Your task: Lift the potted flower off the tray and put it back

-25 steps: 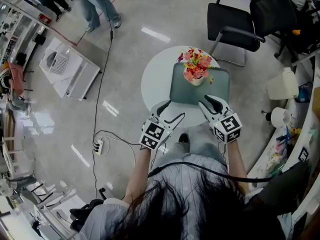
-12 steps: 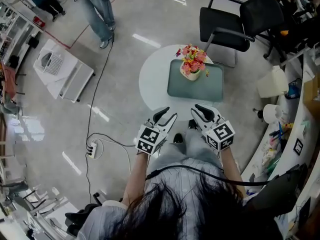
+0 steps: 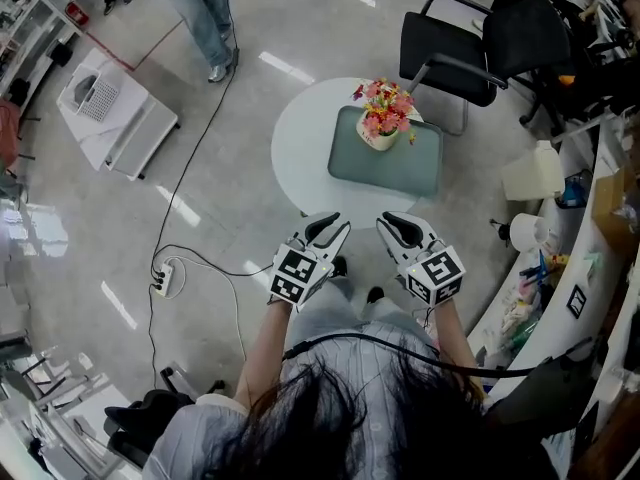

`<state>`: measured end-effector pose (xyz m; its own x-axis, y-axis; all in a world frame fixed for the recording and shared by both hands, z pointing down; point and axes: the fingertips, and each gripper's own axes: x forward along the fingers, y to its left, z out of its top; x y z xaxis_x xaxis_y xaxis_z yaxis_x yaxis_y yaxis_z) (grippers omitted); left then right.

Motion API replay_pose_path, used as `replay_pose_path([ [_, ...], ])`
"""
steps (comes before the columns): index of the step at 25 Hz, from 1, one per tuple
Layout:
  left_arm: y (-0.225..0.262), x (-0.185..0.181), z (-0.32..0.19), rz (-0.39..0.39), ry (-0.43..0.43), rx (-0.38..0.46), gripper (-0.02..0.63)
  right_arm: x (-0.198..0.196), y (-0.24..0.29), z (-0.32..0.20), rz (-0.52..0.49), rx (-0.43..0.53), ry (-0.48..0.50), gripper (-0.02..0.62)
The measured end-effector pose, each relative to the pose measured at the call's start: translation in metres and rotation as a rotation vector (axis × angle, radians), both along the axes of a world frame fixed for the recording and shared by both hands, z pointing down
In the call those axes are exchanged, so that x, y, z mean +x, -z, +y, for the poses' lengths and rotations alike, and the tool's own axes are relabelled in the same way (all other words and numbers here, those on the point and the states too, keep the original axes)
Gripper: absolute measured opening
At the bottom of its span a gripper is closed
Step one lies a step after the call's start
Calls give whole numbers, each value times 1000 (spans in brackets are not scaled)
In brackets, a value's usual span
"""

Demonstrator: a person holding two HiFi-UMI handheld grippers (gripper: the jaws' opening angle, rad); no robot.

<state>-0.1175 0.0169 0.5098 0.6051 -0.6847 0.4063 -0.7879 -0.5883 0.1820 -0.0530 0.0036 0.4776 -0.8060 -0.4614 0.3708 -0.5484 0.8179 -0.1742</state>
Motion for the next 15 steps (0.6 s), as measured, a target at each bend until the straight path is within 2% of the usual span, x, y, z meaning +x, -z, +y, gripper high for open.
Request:
replay_pose_path([
  [6, -1, 11, 14, -19, 28, -9, 97, 10, -5, 21, 20, -6, 50, 74],
  [15, 11, 46, 53, -22, 120, -3, 78, 44, -2, 60, -4, 15, 133, 72],
])
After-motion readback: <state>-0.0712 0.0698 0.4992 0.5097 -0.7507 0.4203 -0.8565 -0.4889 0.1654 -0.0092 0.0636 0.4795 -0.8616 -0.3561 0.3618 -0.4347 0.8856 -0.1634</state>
